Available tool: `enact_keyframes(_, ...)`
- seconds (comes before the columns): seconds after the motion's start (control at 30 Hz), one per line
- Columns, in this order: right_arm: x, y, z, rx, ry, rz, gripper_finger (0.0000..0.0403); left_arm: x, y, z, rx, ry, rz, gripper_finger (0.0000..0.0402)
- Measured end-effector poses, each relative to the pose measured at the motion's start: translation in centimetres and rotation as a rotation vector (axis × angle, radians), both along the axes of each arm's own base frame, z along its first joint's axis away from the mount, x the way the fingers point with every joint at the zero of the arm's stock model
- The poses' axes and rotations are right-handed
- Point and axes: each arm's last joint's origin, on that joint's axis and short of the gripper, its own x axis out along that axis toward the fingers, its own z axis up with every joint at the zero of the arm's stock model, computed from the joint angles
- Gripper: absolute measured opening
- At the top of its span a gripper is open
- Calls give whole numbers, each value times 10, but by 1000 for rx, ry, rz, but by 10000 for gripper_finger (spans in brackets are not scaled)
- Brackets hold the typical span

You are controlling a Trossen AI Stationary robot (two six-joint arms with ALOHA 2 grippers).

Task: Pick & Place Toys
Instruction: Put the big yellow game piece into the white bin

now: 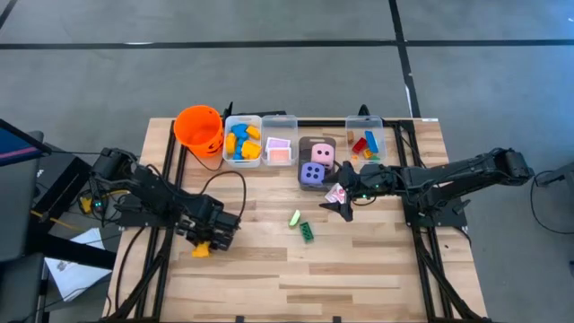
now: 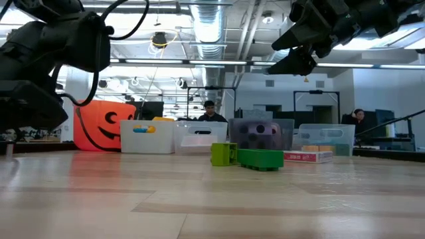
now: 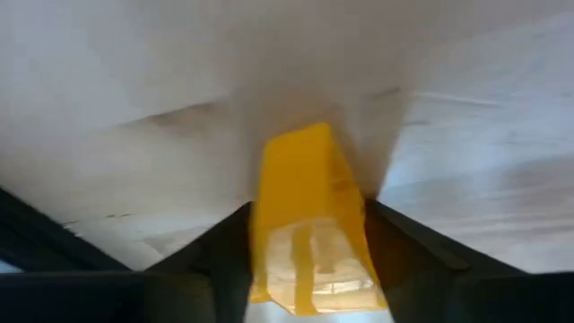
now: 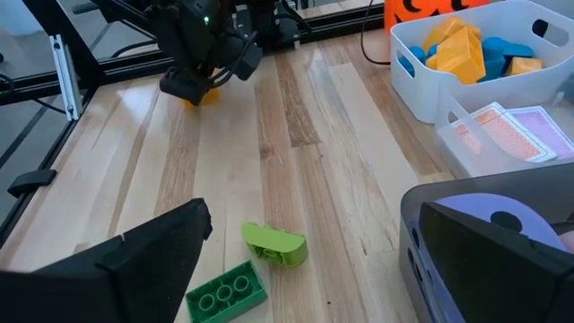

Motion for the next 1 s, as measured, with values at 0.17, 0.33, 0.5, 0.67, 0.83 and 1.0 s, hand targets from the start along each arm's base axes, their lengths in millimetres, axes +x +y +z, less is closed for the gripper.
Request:
enact_keyframes(0.17,0,0,0,0,0,0,400,4,-1,1,-19,-32,2,149)
enact_keyframes(0.33,0,0,0,0,0,0,400,9,-4,1,-75,-90,-6,149)
enact_keyframes(0.5,0,0,0,0,0,0,400,19,-7,12,-137,-293,-84,164)
enact_keyframes(0.67,0,0,0,0,-1,0,400,28,1,22,-42,-470,-111,150)
enact_keyframes(0.83,0,0,0,-2,-4,-4,400,45,20,33,211,-719,-93,149)
enact_keyframes(1.0,0,-1,0,-15,-4,-32,400,68,42,50,510,-1005,-127,159)
